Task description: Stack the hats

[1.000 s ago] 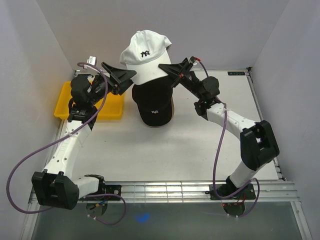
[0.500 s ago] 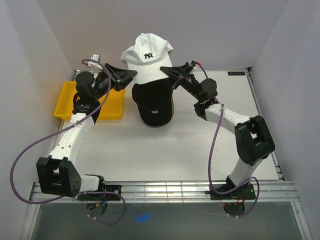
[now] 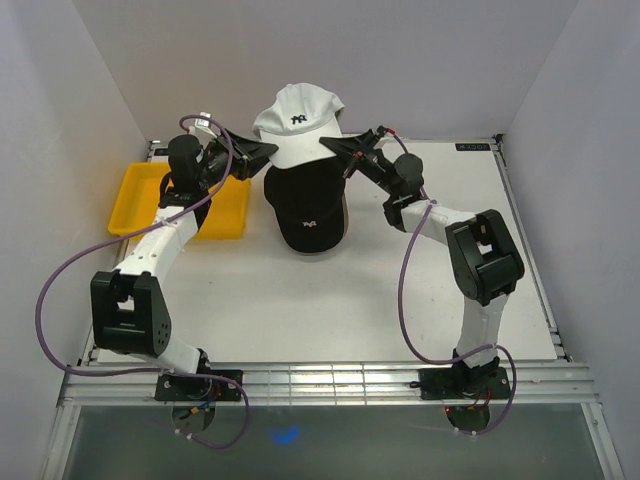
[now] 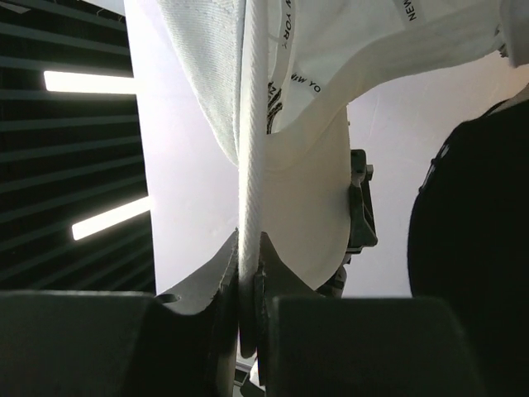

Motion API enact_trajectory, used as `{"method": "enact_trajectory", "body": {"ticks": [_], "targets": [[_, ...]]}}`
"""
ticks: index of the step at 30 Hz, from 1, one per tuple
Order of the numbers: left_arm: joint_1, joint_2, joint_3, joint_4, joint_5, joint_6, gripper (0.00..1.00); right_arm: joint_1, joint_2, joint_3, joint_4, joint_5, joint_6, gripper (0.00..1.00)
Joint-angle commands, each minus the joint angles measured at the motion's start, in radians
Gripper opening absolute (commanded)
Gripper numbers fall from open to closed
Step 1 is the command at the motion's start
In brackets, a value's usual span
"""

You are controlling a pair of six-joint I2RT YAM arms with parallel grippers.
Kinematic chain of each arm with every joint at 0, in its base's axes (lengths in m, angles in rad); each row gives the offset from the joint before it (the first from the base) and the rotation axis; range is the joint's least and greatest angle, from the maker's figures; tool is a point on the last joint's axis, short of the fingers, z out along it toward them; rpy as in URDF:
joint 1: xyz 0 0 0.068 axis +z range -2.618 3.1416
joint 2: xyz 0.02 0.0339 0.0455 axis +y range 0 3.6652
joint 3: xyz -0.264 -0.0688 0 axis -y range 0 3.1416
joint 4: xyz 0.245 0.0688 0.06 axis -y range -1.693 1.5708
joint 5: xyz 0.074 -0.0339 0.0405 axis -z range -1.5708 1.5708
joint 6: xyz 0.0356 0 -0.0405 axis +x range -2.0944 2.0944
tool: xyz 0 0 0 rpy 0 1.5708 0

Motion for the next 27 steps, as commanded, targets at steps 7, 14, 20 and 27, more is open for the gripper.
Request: {"method": "enact_trajectory", "body": {"ticks": [7,14,20,27], "targets": [[-0.026,0.046,0.068,0.057,0.079,0.041,0.00,0.042,0.080,0.114,0.080,-0.231,-0.014,0.08],[-0.026,-0.001,-0.006,0.085,0.092,0.045,0.00,0.044,0.053,0.021,0.155,-0.237,-0.005,0.08],[-0.027,-0.041,-0.067,0.096,0.100,0.054,0.00,0.042,0.034,-0.059,0.193,-0.242,-0.007,0.08],[-0.027,-0.084,-0.109,0.100,0.111,0.060,0.00,0.042,0.000,-0.127,0.225,-0.254,-0.013,0.08]]}}
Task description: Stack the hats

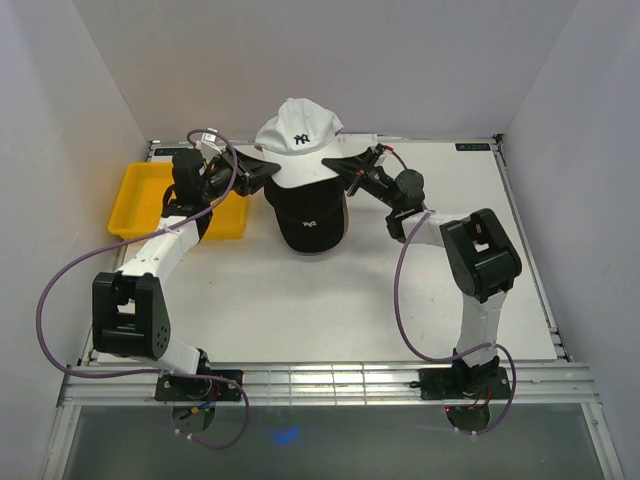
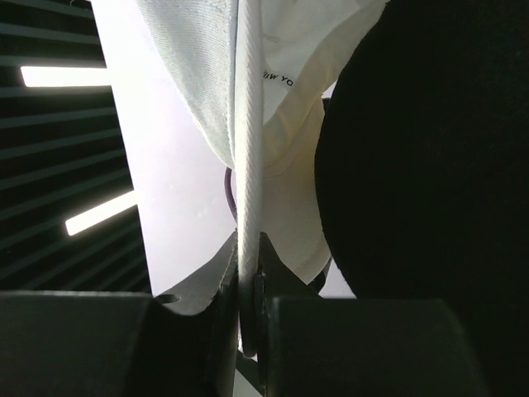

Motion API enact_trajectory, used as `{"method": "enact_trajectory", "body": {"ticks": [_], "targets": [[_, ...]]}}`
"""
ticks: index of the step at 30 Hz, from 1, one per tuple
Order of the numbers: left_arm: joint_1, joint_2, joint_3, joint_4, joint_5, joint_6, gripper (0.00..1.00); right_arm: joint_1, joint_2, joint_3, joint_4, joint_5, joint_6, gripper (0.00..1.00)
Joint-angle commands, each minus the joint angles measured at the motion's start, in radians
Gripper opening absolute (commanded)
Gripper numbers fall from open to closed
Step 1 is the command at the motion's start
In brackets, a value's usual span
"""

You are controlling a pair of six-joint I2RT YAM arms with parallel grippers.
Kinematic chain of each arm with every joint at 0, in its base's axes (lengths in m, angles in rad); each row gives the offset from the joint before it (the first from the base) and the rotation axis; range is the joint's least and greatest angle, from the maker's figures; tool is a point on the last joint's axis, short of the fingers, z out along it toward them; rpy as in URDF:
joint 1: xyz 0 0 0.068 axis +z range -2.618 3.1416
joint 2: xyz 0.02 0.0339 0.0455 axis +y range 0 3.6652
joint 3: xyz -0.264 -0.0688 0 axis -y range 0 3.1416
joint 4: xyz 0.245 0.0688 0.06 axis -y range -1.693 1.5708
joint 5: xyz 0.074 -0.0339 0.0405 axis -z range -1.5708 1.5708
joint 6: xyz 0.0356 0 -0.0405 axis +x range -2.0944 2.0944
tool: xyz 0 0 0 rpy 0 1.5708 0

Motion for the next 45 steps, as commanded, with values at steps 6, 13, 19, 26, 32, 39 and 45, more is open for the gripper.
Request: {"method": "enact_trajectory", "body": {"ticks": [6,13,19,26,32,39,45], "targets": [[-0.036,-0.121,-0.051,0.070,0.053,0.030,0.00,0.060,-0.085,-0.080,0.116,-0.177,-0.054,0.08],[-0.037,-0.147,-0.117,0.070,0.047,0.033,0.00,0.061,-0.111,-0.156,0.128,-0.183,-0.074,0.08],[-0.037,-0.170,-0.172,0.071,0.038,0.030,0.00,0.067,-0.128,-0.199,0.136,-0.189,-0.093,0.08],[-0.037,-0.184,-0.223,0.071,0.029,0.021,0.00,0.070,-0.140,-0.248,0.156,-0.186,-0.102,0.08],[-0.031,-0.185,-0.256,0.071,0.027,0.012,0.00,0.070,-0.152,-0.289,0.160,-0.186,-0.119,0.08],[-0.014,-0.193,-0.313,0.070,0.009,-0.017,0.00,0.070,-0.160,-0.331,0.157,-0.189,-0.148,0.08],[0.006,-0.202,-0.345,0.068,-0.003,-0.030,0.00,0.072,-0.154,-0.357,0.154,-0.191,-0.166,0.08]]}}
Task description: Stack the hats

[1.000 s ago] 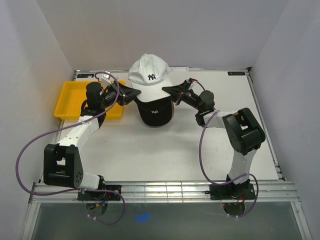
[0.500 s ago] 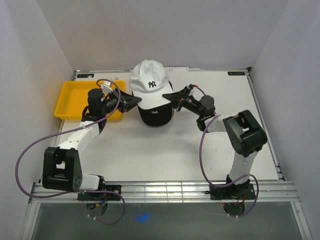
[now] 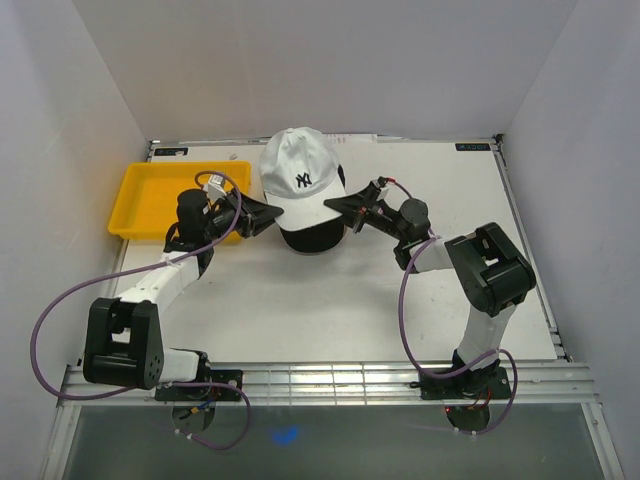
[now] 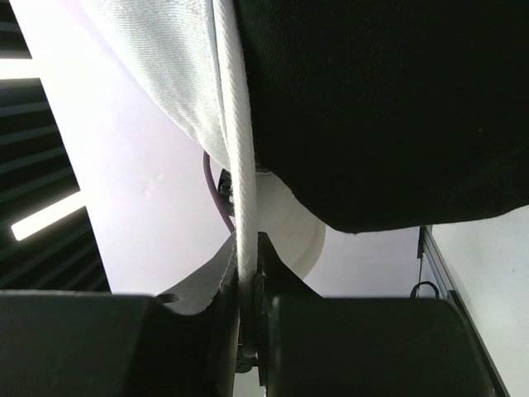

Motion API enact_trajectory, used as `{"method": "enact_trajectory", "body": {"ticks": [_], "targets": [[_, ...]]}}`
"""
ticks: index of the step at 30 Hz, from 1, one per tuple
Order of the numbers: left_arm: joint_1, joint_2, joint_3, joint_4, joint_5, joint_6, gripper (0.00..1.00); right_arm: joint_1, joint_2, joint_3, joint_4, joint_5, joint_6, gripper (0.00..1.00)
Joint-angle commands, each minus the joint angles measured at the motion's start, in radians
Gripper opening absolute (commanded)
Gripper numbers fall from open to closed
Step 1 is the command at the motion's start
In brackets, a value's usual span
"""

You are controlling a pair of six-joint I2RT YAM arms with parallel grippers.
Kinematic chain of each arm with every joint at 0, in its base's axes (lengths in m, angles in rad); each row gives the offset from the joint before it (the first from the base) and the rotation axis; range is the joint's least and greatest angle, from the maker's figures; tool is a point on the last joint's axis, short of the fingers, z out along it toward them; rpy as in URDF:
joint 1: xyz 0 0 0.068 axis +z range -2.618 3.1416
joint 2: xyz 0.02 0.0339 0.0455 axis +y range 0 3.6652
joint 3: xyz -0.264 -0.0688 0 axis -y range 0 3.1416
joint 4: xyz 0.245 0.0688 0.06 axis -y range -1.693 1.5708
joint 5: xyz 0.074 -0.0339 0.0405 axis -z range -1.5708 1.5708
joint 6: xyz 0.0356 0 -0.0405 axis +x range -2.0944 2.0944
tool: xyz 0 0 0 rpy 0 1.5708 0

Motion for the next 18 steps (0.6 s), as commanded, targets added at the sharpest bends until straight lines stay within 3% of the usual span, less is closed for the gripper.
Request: {"method": "enact_trajectory", "body": {"ticks": [1,18], "targets": [[0.019,-0.035,-0.008,0.020,-0.034,0.002,0.00,0.039,-0.021,-0.035,0.123,-0.147,-0.050,0.08],[0.047,0.018,-0.058,0.016,-0.037,0.013,0.00,0.034,0.039,-0.143,0.233,-0.115,-0.039,0.08]]}}
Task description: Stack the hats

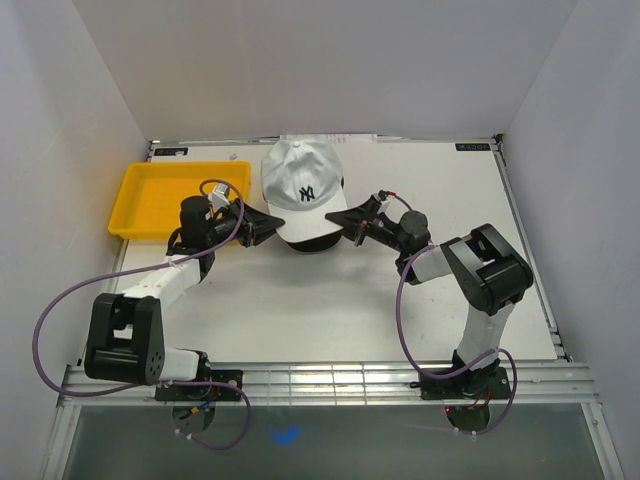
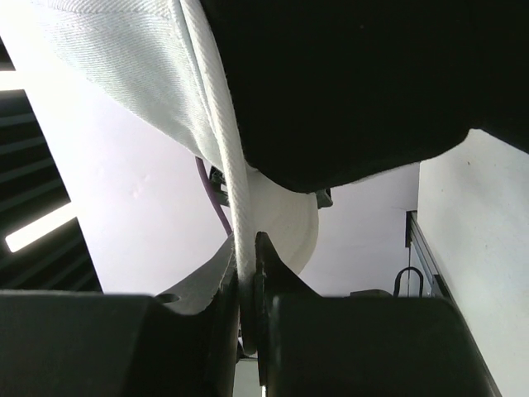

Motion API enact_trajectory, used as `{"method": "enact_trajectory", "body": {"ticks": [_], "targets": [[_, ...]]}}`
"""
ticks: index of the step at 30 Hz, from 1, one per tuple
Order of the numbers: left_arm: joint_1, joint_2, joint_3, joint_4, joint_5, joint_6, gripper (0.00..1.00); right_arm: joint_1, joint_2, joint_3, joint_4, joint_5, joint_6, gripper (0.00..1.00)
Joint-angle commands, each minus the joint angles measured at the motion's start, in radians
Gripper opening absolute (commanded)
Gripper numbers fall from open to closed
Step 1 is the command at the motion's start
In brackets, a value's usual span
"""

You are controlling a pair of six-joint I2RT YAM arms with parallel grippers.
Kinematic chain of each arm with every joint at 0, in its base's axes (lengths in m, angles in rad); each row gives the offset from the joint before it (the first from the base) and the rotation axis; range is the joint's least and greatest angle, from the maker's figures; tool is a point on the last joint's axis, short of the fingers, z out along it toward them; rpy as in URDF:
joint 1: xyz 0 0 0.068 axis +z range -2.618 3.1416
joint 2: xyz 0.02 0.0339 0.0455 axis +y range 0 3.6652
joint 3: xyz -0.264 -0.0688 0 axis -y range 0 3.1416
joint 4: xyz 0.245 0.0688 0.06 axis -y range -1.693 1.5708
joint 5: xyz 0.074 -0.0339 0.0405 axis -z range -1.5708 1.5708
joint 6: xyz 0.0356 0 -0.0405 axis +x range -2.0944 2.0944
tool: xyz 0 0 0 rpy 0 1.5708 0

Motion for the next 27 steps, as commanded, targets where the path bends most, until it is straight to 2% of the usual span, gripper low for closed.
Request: {"method": "enact_trajectory", "body": {"ticks": [1,6,27], "targets": [[0.041,0.002,-0.005,0.017,-0.080,0.016,0.00,0.020,0.027,-0.040,0.169,-0.130,-0.031,0.08],[0.047,0.018,-0.018,0.016,-0.083,0.028,0.00,0.011,0.015,-0.051,0.115,-0.131,-0.067,0.08],[0.061,0.107,-0.053,0.016,-0.124,0.069,0.00,0.006,0.127,-0.085,0.135,-0.125,-0.095,0.08]]}}
